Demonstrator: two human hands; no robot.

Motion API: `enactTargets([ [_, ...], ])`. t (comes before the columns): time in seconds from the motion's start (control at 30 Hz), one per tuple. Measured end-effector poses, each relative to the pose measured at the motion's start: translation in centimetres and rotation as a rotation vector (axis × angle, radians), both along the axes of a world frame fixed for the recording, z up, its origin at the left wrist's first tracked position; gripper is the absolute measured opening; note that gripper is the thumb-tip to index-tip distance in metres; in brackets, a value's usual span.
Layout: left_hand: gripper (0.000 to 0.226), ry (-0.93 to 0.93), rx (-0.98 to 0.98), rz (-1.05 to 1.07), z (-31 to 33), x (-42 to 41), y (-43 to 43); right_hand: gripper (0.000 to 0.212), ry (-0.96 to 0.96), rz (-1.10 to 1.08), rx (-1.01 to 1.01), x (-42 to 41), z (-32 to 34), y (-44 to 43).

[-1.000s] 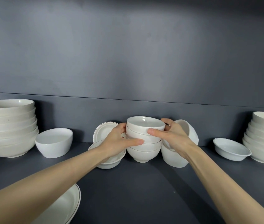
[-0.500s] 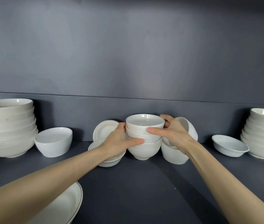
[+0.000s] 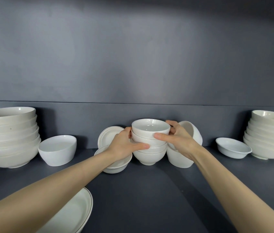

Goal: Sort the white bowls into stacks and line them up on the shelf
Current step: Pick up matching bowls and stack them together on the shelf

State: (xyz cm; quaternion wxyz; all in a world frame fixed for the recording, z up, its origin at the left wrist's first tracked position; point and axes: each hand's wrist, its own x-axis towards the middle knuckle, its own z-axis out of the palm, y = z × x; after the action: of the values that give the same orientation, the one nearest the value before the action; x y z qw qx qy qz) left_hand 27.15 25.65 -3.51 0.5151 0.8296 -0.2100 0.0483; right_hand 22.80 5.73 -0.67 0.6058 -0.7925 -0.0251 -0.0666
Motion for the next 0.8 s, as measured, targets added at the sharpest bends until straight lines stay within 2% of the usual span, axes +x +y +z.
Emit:
enactTargets([
  [0.2, 0.084, 0.028, 0.059, -0.025, 0.6, -0.2, 0.2, 0.077, 0.063, -0.008, -0.121, -0.9, 1.2, 0.3],
  [0.27, 0.088, 0.048, 0.122, -0.039, 1.3, -0.2, 0.5, 0.058, 0.087, -0.015, -0.216, -1.0, 1.8, 0.1],
  [0.33, 0.069, 0.047, 0.222, -0.041, 2.2, -0.5, 0.8, 0.047, 0.099, -0.030, -0.318, -1.2, 2.5, 0.1],
  [0.43, 0.042, -0.025, 0.387, 0.010, 3.8, -0.8, 1.5, 0.065, 0.075, -0.067, -0.458, -1.7, 3.5, 0.4],
  [0.57, 0.038, -0.140, 0.583, 0.032, 6.3, -2.4, 2.3, 0.067, 0.012, -0.097, -0.737, -2.4, 4.9, 0.5],
  [0.73, 0.048, -0.262, 0.856, 0.048, 9.0, -6.2, 3.9, 0.061, -0.064, -0.065, -0.892, -4.8, 6.4, 1.8],
  [0.8, 0.045, -0.306, 0.926, 0.083, 9.8, -7.9, 4.7, 0.058, -0.106, -0.047, -0.943, -5.9, 6.8, 2.6],
])
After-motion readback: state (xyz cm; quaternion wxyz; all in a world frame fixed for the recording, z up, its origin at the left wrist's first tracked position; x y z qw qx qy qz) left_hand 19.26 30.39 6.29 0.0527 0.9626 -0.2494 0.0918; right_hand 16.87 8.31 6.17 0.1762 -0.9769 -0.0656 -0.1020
